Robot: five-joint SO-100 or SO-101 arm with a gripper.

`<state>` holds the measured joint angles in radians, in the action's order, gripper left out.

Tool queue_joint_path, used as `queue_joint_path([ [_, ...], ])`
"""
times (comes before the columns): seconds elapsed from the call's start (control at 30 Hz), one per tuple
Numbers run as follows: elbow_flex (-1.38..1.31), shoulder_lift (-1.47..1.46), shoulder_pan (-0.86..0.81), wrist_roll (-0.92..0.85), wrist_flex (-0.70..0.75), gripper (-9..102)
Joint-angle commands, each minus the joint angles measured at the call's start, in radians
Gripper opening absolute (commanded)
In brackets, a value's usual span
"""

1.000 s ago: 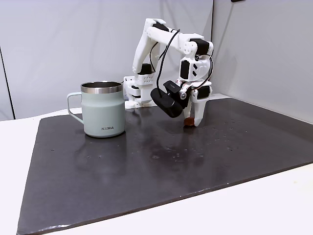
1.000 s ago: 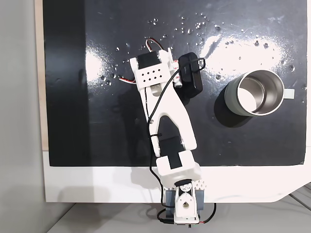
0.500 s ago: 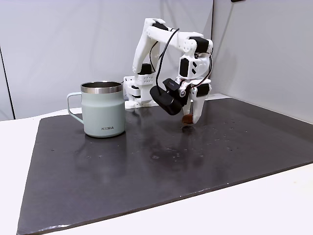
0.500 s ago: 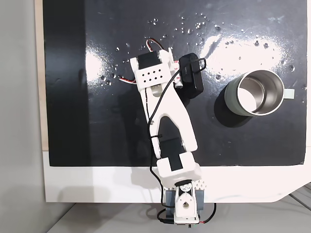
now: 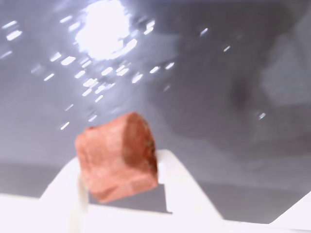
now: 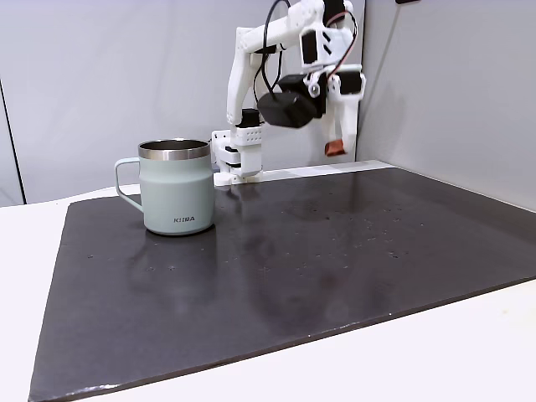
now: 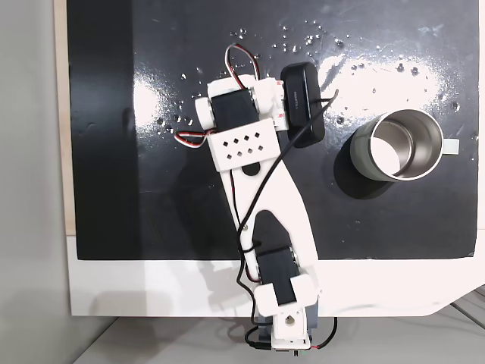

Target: Grasp a cube and put it in the cup.

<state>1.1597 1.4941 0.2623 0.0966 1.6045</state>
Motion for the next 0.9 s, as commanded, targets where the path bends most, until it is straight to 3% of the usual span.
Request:
queue_joint_path([
  [0.0, -0.107, 0.12, -0.009, 0.015, 0.018, 3],
  [0.4, -0.144, 0.19, -0.1, -0.009, 0.054, 2],
  [0.87, -0.357, 0.221, -0.535, -0.097, 0.19, 1],
])
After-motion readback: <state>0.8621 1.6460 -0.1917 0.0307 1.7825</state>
